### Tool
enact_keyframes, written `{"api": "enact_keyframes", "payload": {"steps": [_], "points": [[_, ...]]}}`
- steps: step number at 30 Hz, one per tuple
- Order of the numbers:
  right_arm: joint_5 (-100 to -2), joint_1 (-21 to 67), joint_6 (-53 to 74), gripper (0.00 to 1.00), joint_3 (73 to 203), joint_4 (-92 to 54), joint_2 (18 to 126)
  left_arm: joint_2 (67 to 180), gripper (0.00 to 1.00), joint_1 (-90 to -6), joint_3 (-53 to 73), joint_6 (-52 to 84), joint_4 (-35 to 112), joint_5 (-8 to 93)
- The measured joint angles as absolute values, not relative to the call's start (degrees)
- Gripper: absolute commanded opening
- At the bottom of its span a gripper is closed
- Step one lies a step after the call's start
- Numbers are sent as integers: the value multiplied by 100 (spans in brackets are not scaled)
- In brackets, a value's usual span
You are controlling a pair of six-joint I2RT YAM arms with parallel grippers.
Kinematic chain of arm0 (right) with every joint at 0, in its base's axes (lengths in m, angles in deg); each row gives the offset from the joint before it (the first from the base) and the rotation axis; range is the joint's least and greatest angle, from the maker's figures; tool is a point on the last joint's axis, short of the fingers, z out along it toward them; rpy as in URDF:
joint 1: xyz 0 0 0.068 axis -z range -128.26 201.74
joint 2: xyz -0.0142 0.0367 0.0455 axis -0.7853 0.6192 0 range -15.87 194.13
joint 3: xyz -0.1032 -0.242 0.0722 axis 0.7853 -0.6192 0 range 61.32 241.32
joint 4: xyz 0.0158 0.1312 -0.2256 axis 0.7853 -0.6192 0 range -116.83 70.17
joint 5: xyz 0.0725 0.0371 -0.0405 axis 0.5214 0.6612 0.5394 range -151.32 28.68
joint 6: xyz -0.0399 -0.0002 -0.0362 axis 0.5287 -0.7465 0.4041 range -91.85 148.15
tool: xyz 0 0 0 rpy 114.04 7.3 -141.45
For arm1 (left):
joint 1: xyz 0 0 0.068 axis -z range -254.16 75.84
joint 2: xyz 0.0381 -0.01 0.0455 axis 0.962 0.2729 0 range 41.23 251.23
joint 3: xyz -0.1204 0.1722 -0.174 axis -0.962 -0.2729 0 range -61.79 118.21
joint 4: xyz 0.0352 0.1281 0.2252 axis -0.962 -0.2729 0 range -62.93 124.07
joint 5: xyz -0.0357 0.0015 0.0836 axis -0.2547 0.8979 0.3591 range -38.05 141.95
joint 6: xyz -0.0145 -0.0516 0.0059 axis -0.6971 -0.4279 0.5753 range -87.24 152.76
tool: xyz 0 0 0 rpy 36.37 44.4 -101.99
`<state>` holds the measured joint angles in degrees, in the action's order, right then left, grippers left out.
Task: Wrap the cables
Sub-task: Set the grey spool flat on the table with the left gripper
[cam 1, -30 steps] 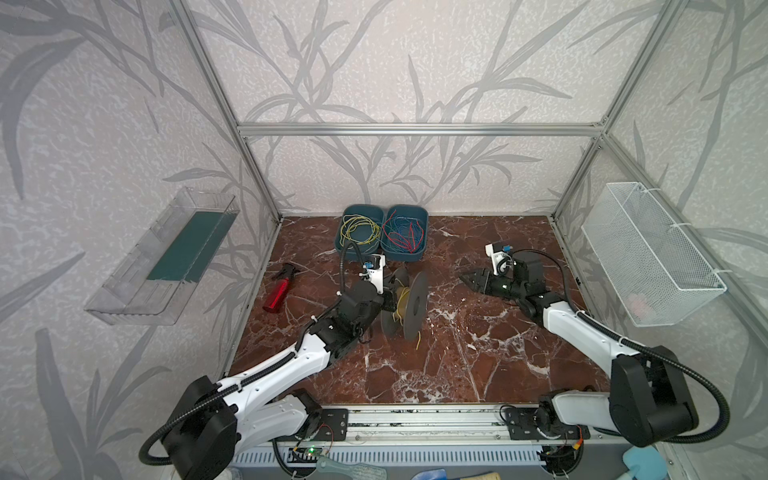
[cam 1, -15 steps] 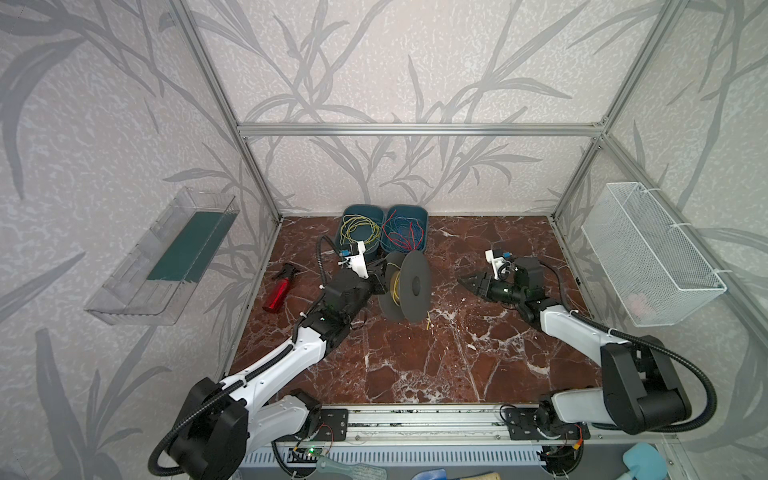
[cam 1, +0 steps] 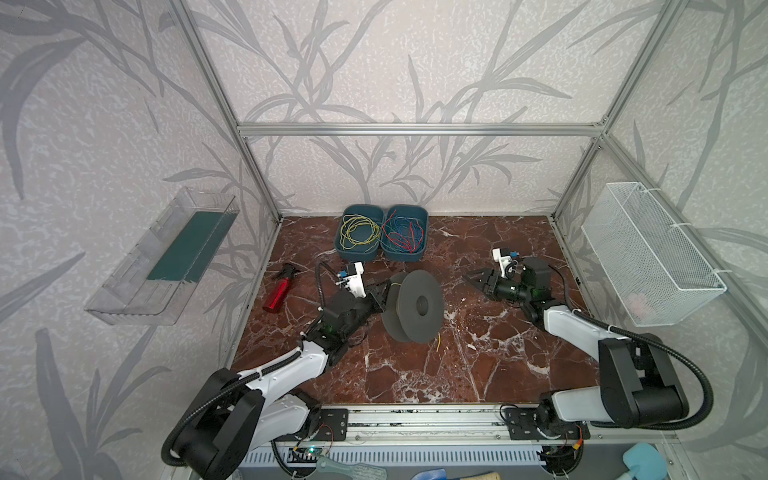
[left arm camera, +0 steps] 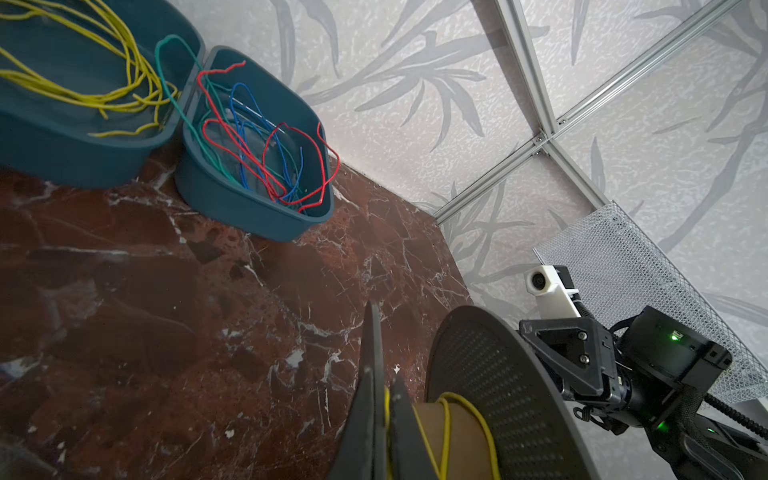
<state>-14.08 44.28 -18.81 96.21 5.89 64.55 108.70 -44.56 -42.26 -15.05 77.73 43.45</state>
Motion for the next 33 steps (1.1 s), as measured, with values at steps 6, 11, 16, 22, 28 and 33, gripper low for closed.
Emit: {"api": "enact_keyframes", "payload": {"steps": [6, 11, 16, 22, 28, 33], "points": [[-1347, 4430, -1967, 69, 9595, 680, 6495, 11687, 0, -4467, -4519, -1916, 8947, 4304], [-1334, 4430, -1947, 70, 9595, 648, 6495, 12837, 0, -4508, -4497, -2253, 10158, 4186], [-1360, 4432, -1846, 71, 9604, 475, 6495, 13569, 0, -4574, -4126, -2434, 10582, 3873], [-1502, 4432, -1615, 71, 9700, 101, 6490, 14201, 0, -4637, -3800, -2439, 10960, 3782], [-1581, 4432, -1492, 71, 9715, -54, 6490, 14657, 0, -4790, -3796, -2428, 11017, 3725], [-1631, 4432, -1420, 71, 9715, -161, 6490, 14802, 0, -4963, -3798, -2426, 11183, 3635]]}}
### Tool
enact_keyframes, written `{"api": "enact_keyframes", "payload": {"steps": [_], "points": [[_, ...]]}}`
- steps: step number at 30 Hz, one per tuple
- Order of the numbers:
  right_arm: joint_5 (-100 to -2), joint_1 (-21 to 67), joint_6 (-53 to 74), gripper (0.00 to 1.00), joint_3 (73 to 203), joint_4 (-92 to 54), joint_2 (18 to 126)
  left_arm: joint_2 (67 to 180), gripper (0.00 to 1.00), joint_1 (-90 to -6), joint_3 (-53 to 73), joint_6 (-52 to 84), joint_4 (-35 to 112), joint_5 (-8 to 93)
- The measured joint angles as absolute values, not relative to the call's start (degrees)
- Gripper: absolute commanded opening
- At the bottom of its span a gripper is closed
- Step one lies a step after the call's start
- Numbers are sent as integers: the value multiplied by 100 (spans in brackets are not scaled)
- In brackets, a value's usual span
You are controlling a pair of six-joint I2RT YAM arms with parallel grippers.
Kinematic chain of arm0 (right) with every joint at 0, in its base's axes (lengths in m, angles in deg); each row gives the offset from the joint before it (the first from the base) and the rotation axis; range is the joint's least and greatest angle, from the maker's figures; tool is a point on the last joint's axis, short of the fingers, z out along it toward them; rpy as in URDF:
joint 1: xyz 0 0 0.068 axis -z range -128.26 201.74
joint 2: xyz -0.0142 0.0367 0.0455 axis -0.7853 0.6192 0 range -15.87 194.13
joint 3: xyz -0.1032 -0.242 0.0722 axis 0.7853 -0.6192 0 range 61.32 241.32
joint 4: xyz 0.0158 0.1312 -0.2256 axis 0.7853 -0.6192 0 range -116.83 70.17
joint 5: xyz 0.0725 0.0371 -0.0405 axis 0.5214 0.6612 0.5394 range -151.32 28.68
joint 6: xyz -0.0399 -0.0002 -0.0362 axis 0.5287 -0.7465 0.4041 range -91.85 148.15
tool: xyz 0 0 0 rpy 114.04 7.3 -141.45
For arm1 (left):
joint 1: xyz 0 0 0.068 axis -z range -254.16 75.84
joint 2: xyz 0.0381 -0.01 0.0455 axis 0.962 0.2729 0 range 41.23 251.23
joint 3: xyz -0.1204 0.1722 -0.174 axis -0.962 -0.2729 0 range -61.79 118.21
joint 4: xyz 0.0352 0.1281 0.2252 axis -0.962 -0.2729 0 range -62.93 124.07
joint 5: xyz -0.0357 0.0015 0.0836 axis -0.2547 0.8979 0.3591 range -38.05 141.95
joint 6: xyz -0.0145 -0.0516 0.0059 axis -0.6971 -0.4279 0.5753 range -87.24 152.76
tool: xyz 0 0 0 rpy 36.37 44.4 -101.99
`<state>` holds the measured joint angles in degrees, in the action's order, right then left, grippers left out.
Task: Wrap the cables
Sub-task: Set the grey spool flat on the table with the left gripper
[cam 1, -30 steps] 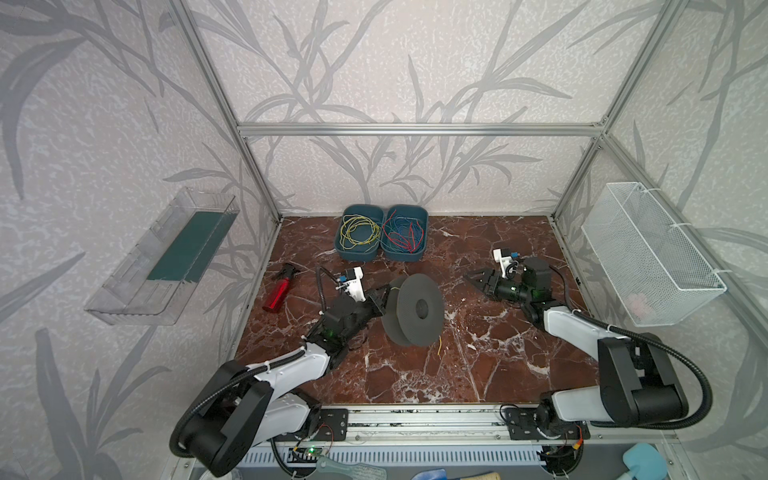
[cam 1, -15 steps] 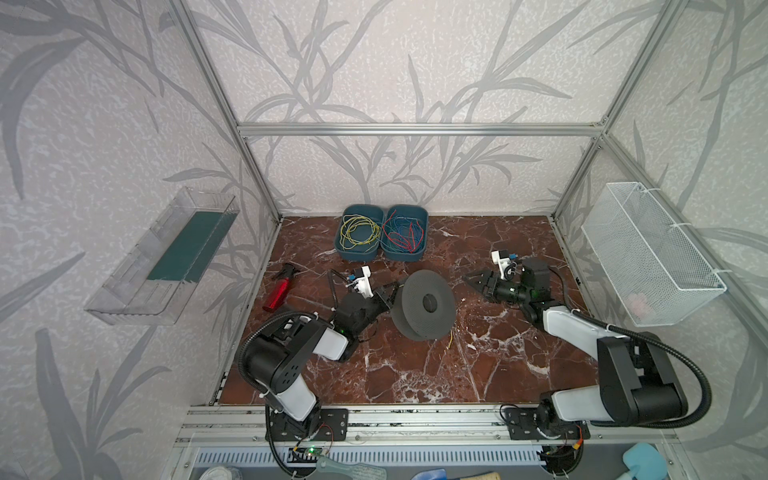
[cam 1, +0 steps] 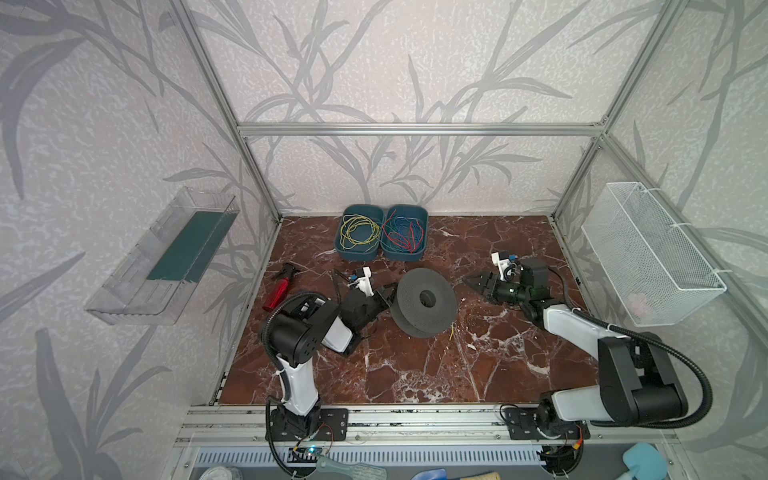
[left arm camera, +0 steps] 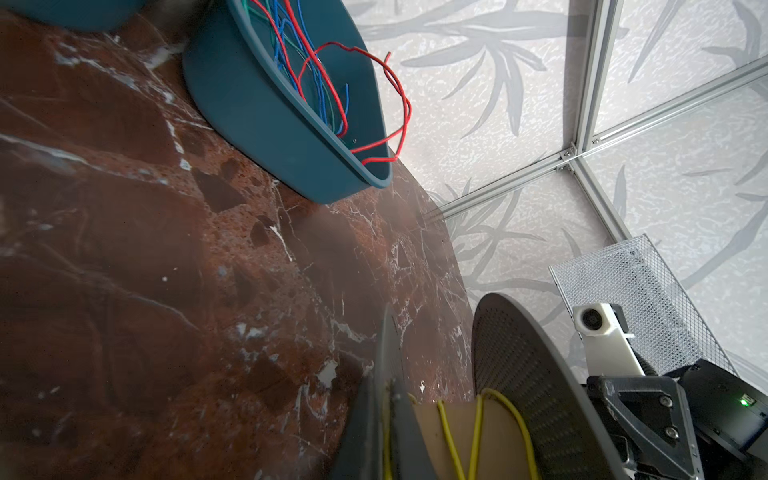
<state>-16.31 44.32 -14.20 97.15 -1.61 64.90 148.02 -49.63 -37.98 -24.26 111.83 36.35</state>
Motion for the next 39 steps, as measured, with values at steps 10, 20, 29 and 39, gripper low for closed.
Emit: {"api": "enact_keyframes", "payload": {"steps": [10, 20, 29, 39], "points": [[-1718, 4432, -1283, 72, 9715, -362, 6337, 15007, 14, -5253, -3999, -2189, 11351, 3690], [-1782, 4432, -1186, 72, 9722, -587, 6106, 15267, 42, -5457, -4161, -1700, 11200, 3790], [-1904, 4432, -1049, 72, 9892, -994, 5793, 14824, 72, -5544, -4427, -1532, 11146, 3943], [-2343, 4310, -550, 58, 9982, -1584, 5535, 12712, 70, -5546, -4285, -900, 8923, 4328]]}}
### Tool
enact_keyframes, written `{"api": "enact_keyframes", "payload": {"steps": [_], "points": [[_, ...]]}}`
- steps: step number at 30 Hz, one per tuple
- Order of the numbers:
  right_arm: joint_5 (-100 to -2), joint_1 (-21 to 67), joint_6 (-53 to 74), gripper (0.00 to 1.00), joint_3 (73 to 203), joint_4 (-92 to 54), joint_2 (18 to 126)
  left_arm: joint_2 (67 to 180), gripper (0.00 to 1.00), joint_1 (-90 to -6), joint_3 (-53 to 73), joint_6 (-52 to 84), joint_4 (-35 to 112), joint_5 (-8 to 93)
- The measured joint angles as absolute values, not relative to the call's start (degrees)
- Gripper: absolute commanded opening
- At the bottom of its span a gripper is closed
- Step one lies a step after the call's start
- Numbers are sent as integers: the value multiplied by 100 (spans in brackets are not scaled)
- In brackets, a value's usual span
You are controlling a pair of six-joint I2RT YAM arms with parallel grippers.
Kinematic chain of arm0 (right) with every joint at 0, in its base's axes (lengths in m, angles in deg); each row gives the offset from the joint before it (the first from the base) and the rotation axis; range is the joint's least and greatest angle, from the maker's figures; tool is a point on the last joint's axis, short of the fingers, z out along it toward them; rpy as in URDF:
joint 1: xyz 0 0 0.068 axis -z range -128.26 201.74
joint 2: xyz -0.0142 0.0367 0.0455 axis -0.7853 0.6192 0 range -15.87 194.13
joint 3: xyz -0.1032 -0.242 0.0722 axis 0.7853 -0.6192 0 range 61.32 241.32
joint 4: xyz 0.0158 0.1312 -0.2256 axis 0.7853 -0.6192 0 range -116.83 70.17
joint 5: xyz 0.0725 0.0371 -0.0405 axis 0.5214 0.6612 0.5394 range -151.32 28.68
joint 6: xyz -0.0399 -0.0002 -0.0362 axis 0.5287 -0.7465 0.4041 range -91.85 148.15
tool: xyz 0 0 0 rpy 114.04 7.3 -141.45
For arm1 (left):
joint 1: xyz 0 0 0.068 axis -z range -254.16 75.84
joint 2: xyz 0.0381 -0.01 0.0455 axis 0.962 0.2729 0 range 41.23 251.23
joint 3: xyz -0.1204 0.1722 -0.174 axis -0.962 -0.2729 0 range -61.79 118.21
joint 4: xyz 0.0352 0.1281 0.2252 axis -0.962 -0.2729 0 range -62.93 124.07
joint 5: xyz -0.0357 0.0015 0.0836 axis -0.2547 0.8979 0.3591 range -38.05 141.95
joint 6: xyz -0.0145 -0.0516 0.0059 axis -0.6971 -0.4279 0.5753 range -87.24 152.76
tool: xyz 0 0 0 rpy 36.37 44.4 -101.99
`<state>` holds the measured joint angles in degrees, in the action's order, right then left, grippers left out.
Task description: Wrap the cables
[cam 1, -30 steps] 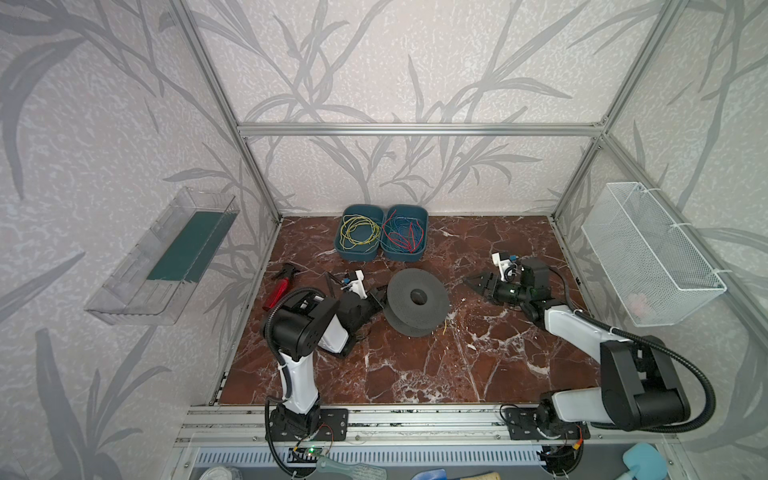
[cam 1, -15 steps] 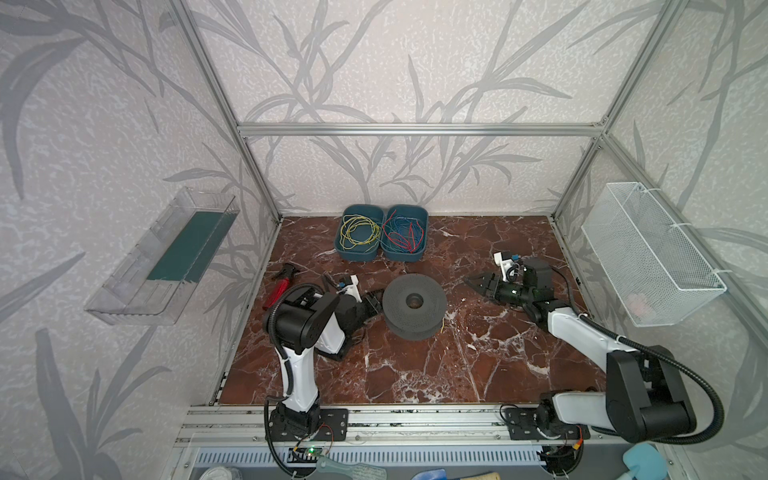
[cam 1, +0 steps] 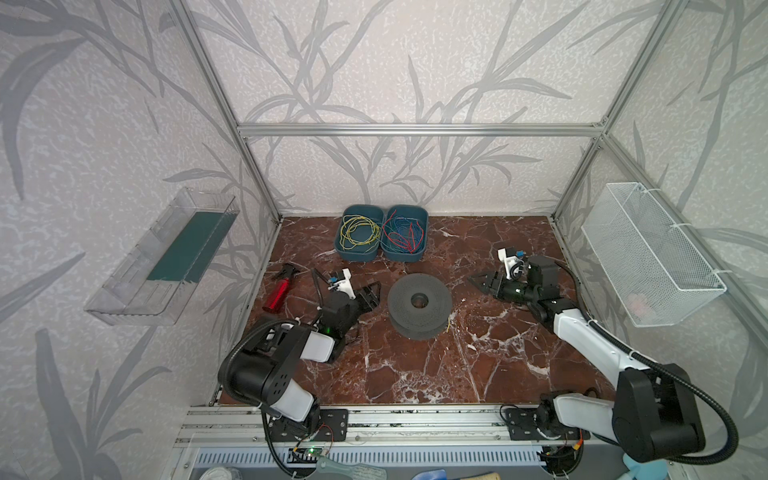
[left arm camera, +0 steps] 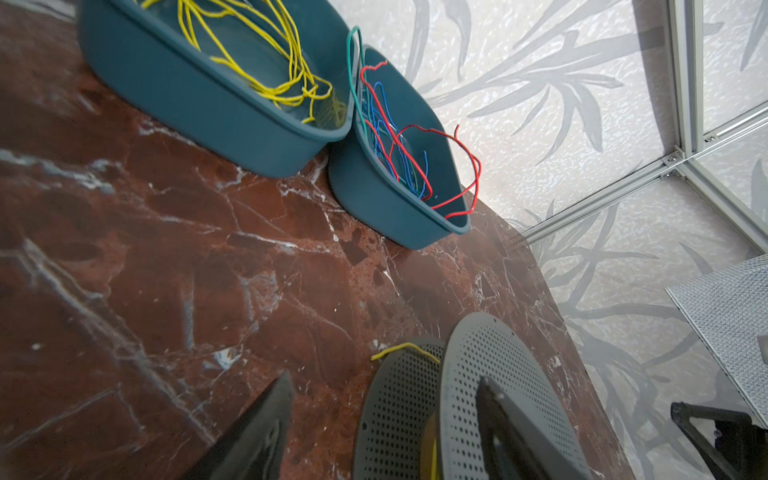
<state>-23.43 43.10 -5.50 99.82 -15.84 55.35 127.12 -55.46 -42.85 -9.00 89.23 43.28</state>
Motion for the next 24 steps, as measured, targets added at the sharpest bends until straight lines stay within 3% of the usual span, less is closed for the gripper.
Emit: {"api": "enact_keyframes", "payload": {"steps": [5, 10, 24], "points": [[-2824, 3436, -207, 52, 9831, -1896, 5522, 11925, 70, -5402, -3879, -515, 7762, 4461], [-2990, 2940, -157, 40, 9357, -1886, 5708, 11698, 69, -5275, -3839, -360, 7264, 4501], [-3111, 2839, -179, 43, 9127, -1741, 5909, 11696, 66, -5159, -3839, -273, 6829, 4560]]}}
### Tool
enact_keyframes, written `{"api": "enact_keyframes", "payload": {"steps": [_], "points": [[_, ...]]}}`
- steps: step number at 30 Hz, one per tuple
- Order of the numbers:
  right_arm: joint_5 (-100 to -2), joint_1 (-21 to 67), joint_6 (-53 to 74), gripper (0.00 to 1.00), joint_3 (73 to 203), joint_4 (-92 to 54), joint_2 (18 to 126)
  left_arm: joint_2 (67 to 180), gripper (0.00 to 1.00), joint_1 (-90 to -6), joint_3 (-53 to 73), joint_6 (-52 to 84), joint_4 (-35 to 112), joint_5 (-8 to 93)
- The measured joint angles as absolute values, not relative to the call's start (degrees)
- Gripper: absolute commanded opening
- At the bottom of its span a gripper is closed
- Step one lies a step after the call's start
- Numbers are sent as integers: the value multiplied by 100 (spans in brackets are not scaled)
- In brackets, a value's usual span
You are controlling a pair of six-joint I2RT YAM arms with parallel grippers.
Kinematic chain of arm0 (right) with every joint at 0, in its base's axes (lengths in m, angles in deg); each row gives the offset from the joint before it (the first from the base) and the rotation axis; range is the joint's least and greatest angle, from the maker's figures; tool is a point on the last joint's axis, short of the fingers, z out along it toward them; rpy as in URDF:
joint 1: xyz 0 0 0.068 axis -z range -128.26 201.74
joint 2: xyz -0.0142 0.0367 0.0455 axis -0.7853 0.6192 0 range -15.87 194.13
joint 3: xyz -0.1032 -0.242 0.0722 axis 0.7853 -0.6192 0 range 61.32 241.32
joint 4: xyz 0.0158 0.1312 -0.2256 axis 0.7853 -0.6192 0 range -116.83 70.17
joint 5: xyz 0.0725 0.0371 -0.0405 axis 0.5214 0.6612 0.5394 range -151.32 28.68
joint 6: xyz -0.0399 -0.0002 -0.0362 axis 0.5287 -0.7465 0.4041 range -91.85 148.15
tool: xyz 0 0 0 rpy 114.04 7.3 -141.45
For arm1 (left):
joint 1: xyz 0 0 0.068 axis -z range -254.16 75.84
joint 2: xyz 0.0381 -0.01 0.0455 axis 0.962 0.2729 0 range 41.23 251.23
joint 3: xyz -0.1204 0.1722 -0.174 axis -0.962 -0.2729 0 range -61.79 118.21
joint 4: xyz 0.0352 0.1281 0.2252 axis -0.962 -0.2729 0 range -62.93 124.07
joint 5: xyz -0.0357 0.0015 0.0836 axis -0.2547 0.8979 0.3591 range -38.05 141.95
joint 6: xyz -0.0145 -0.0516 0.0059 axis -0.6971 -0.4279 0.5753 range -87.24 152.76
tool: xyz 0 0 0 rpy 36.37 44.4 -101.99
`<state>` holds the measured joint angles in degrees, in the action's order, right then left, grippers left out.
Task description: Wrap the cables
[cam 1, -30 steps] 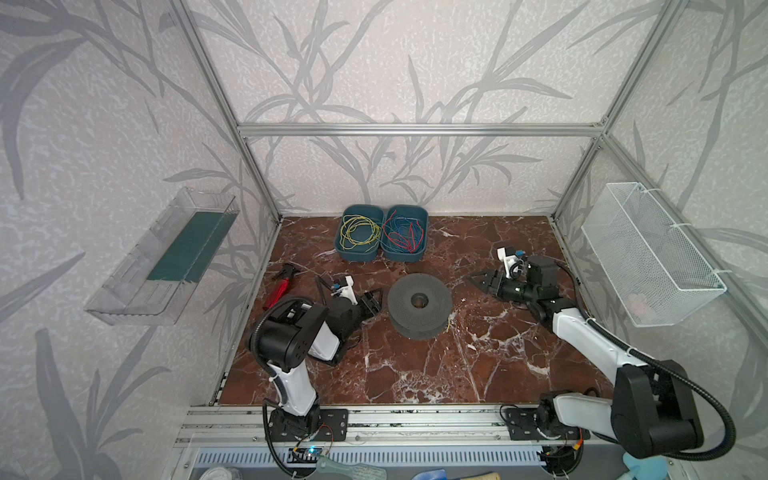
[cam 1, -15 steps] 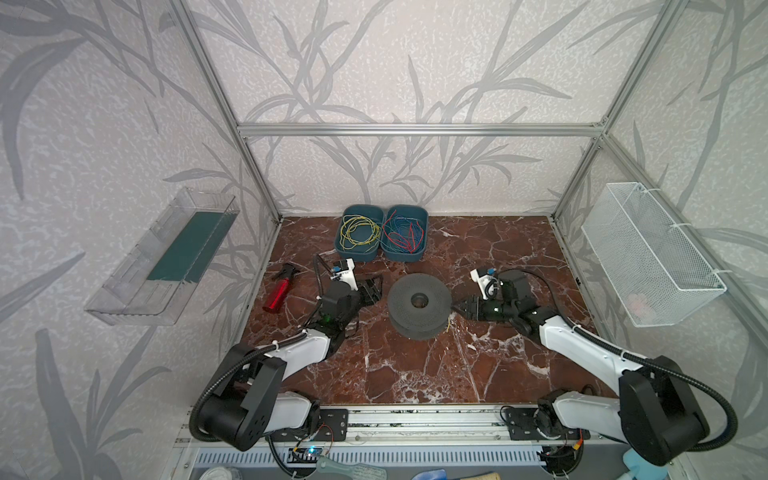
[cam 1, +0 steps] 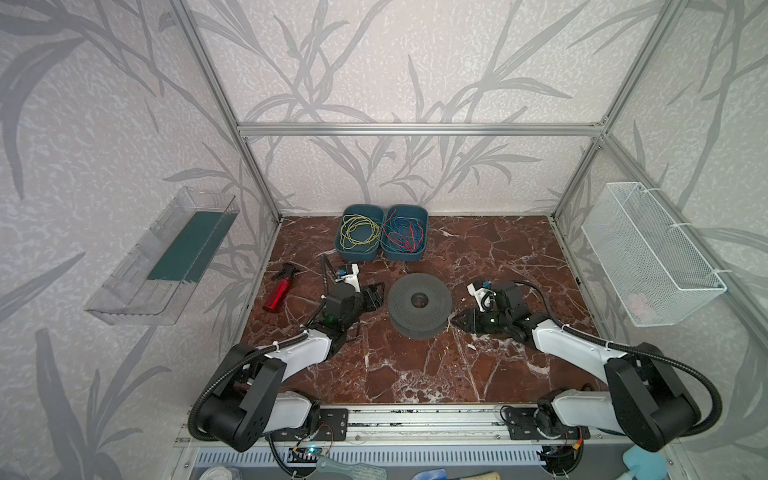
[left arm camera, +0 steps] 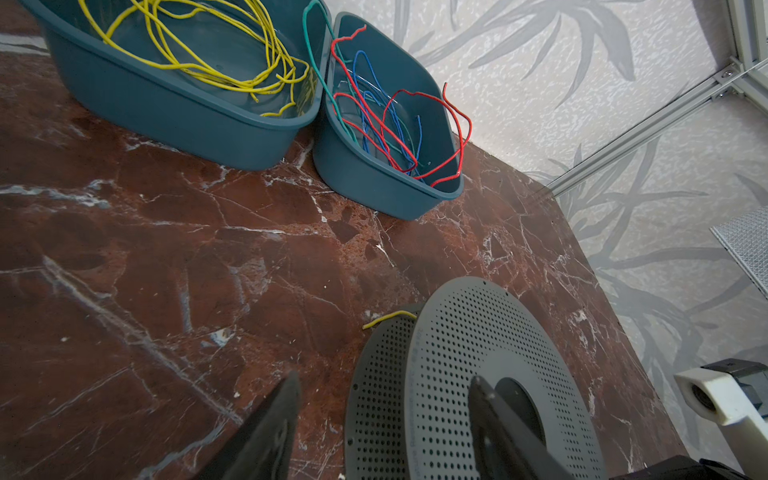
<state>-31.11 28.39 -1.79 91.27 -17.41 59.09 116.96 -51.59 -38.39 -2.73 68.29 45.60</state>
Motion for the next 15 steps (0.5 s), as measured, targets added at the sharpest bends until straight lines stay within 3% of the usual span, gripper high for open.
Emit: {"api": "enact_keyframes", "payload": {"steps": [10, 15], "points": [[-3095, 2839, -218, 44, 9134, -1569, 6034, 11438, 65, -5153, -3839, -172, 6643, 4645], [-3253, 2841, -198, 51, 9134, -1663, 5957, 11342, 63, -5120, -3842, -139, 6418, 4752]]}}
